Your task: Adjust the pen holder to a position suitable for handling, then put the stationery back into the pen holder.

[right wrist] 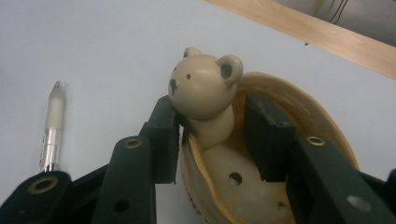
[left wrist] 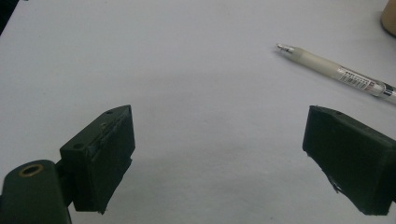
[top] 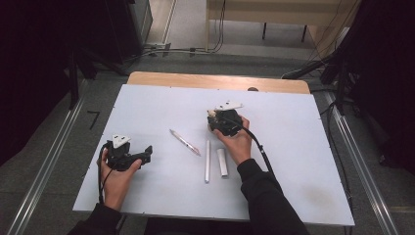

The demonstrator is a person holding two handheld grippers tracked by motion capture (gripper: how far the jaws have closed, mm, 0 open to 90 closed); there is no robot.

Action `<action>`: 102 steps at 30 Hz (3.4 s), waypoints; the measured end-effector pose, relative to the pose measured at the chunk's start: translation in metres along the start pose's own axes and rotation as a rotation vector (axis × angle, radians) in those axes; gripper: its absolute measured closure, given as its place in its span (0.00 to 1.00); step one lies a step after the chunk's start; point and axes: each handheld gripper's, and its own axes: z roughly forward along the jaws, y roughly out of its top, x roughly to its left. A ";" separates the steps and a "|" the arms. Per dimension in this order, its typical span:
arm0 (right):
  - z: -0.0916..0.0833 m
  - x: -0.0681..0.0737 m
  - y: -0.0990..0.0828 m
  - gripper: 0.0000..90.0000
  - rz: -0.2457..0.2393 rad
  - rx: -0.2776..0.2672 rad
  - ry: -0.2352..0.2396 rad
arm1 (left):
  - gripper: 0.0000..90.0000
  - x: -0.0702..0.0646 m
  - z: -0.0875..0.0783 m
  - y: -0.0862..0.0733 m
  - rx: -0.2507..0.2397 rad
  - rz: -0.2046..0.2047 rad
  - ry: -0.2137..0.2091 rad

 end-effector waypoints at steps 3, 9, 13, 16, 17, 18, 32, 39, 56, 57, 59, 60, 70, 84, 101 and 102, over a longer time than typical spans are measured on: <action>-0.002 -0.001 0.000 0.54 0.005 -0.013 -0.001 | 0.10 0.000 0.000 0.000 0.001 0.000 0.001; -0.016 -0.003 -0.002 0.48 0.027 -0.042 0.029 | 0.10 0.000 0.000 0.000 0.001 0.000 0.002; -0.026 -0.004 -0.003 0.42 0.032 -0.062 0.039 | 0.10 0.000 0.001 0.000 0.005 0.006 0.003; -0.036 -0.003 -0.006 0.36 0.034 -0.079 0.051 | 0.10 0.000 0.001 0.000 0.009 0.006 0.004; -0.039 -0.003 -0.008 0.35 0.035 -0.083 0.049 | 0.10 0.000 0.001 -0.001 0.009 0.004 0.003; -0.045 -0.003 -0.011 0.32 0.037 -0.093 0.045 | 0.10 0.000 0.001 -0.001 0.008 0.003 0.003; -0.068 -0.011 -0.041 0.28 0.078 -0.097 0.023 | 0.10 -0.003 0.001 0.000 0.008 0.010 0.006; -0.072 -0.010 -0.052 0.27 0.083 -0.079 0.000 | 0.10 -0.002 0.000 0.000 0.002 0.004 0.008; -0.092 0.017 -0.083 0.24 0.089 -0.091 -0.044 | 0.10 -0.002 0.000 0.000 0.001 0.004 0.000; -0.093 0.019 -0.086 0.24 0.080 -0.086 -0.044 | 0.10 -0.002 0.000 0.000 0.002 0.005 0.001; -0.094 0.023 -0.091 0.24 0.073 -0.072 -0.035 | 0.10 -0.003 0.000 0.000 0.003 0.004 0.000; -0.095 0.027 -0.096 0.24 0.069 -0.065 -0.032 | 0.10 -0.003 0.000 0.000 0.003 0.005 0.000; -0.093 0.042 -0.114 0.25 0.083 -0.037 -0.022 | 0.10 -0.003 0.001 -0.001 0.005 0.006 -0.002; -0.087 0.056 -0.126 0.26 0.069 -0.018 -0.024 | 0.10 -0.003 0.001 -0.001 0.010 0.007 -0.006; -0.082 0.059 -0.126 0.32 0.068 0.025 -0.027 | 0.10 -0.003 0.001 -0.001 0.009 0.008 -0.004; -0.082 0.059 -0.126 0.32 0.067 0.028 -0.030 | 0.10 -0.003 0.001 -0.001 0.008 0.007 -0.004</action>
